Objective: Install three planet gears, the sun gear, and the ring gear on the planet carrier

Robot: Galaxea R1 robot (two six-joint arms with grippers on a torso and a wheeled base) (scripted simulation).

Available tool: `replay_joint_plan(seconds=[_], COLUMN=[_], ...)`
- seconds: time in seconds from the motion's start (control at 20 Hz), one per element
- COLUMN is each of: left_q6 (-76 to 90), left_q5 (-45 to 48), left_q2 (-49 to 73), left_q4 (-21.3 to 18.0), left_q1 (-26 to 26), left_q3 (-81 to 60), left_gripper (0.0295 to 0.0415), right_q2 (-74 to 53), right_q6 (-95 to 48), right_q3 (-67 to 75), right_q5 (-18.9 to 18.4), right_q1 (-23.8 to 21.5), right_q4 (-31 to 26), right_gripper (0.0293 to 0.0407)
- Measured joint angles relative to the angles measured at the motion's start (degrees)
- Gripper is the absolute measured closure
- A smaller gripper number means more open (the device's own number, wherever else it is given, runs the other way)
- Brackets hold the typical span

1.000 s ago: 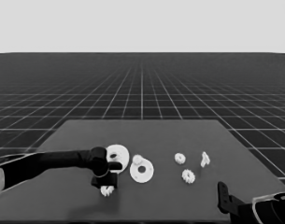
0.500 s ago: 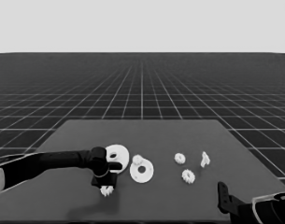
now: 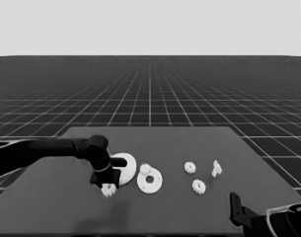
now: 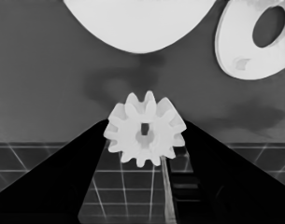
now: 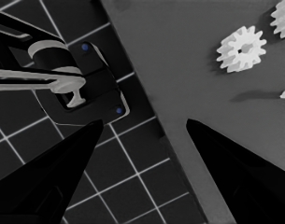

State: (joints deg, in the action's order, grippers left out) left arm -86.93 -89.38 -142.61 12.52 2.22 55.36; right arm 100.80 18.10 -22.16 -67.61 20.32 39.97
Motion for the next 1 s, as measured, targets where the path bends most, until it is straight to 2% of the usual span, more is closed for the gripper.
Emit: replay_joint_plan(seconds=[0.1,0.15,0.5,0.55,0.65,1.0], left_q6=[-3.61,-2.96,-1.12,0.18,1.92,2.95], left_q5=[-0.86,-0.69,-0.3,0.08,0.9,1.54], left_q2=[-16.2,-20.18,-25.31,-25.66,-26.14,-26.49], left_q4=[-1.18,-1.4,-1.65,2.47,6.18,7.97], left_q1=[-1.17,-1.38,-1.54,2.32,6.42,8.19], left_q3=[13.16,17.35,24.2,25.89,28.35,29.92], left_gripper=[0.0398,0.0398,0.0398,0.0398,0.0398,0.0398], right_q2=[0.0,0.0,0.0,0.0,0.0,0.0], right_q6=[0.0,0.0,0.0,0.0,0.0,0.0], right_q3=[0.0,0.0,0.0,0.0,0.0,0.0], right_q5=[0.0,0.0,0.0,0.0,0.0,0.0], right_q1=[0.0,0.0,0.0,0.0,0.0,0.0], right_q4=[0.0,0.0,0.0,0.0,0.0,0.0], right_gripper=[0.0315,0.0315,0.0315,0.0315,0.0315,0.0315])
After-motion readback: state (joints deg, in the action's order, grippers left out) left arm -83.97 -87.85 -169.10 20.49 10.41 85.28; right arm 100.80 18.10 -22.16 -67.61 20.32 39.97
